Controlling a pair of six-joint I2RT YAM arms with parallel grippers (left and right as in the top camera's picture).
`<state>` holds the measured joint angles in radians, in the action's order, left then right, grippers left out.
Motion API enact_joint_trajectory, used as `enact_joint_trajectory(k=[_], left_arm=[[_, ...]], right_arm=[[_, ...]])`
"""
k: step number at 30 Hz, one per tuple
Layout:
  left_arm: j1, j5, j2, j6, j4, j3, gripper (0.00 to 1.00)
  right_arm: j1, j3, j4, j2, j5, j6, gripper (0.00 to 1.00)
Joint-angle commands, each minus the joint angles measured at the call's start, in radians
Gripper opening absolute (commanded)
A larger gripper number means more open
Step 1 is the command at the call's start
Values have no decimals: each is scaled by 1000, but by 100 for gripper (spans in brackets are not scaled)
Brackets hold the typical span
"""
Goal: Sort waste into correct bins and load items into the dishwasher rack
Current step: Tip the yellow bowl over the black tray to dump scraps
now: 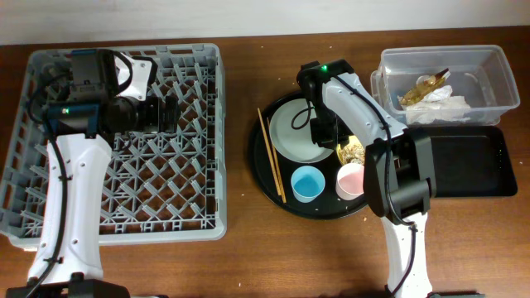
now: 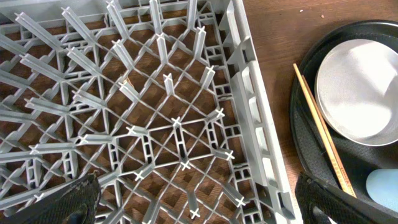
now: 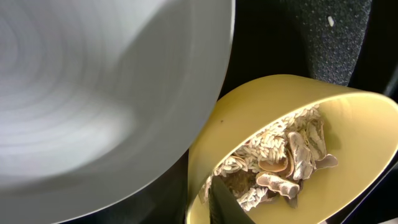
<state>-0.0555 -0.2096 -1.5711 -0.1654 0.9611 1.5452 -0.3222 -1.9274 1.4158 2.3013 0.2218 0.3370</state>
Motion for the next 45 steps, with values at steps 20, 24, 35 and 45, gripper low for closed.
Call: enact_joint_trajectory(k=[20, 24, 35, 45], left_arm=[[1, -4, -5, -16, -1, 19, 99], [1, -4, -5, -16, -1, 19, 99], [1, -4, -5, -16, -1, 19, 99], [1, -4, -5, -16, -1, 19, 99]], right_arm=[[3, -47, 66, -6, 15, 46, 4], [3, -338, 262, -8, 6, 47, 4], [324, -437, 283, -358, -384, -175, 4], [712, -33, 113, -376, -781, -467, 4]])
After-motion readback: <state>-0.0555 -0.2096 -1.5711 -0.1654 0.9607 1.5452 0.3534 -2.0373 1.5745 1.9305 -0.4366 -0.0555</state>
